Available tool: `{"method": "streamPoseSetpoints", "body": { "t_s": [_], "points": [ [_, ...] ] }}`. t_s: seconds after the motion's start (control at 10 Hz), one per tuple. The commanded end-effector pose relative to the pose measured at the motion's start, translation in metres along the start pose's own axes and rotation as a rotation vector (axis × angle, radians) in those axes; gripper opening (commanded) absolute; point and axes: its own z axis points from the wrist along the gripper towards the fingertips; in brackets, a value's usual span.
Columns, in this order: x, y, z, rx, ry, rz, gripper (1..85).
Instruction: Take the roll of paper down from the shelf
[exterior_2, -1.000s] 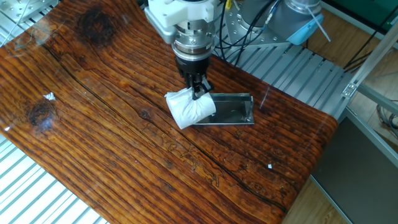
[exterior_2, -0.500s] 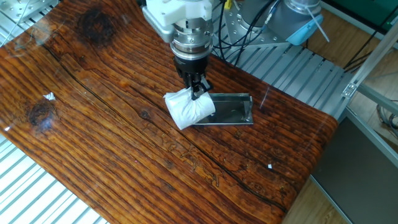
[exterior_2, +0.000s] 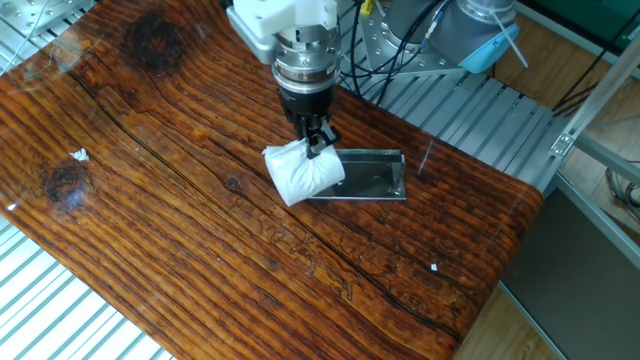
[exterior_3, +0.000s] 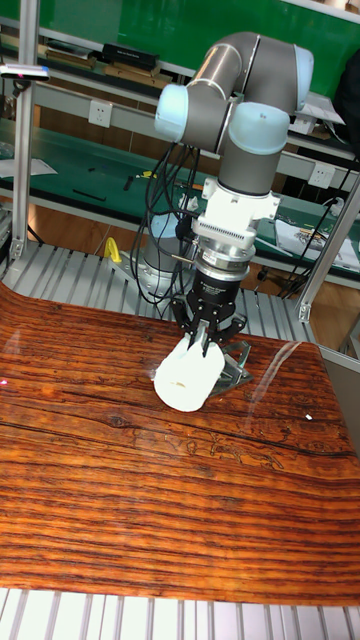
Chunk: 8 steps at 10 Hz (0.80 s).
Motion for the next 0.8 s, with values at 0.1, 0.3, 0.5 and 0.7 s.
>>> {"method": "streamPoseSetpoints", "body": {
  "t_s": [0.1,0.3,0.5,0.7],
  "points": [
    [-0.017,-0.005,-0.002,0.011,-0.063,0.112,1.0],
    [-0.023,-0.007,-0.002,0.018,-0.087,0.137,1.0],
    [-0.019,-0.004,-0.002,0.005,-0.071,0.147,1.0],
    [-0.009,0.01,-0.002,-0.043,-0.032,0.103,1.0]
  ]
}}
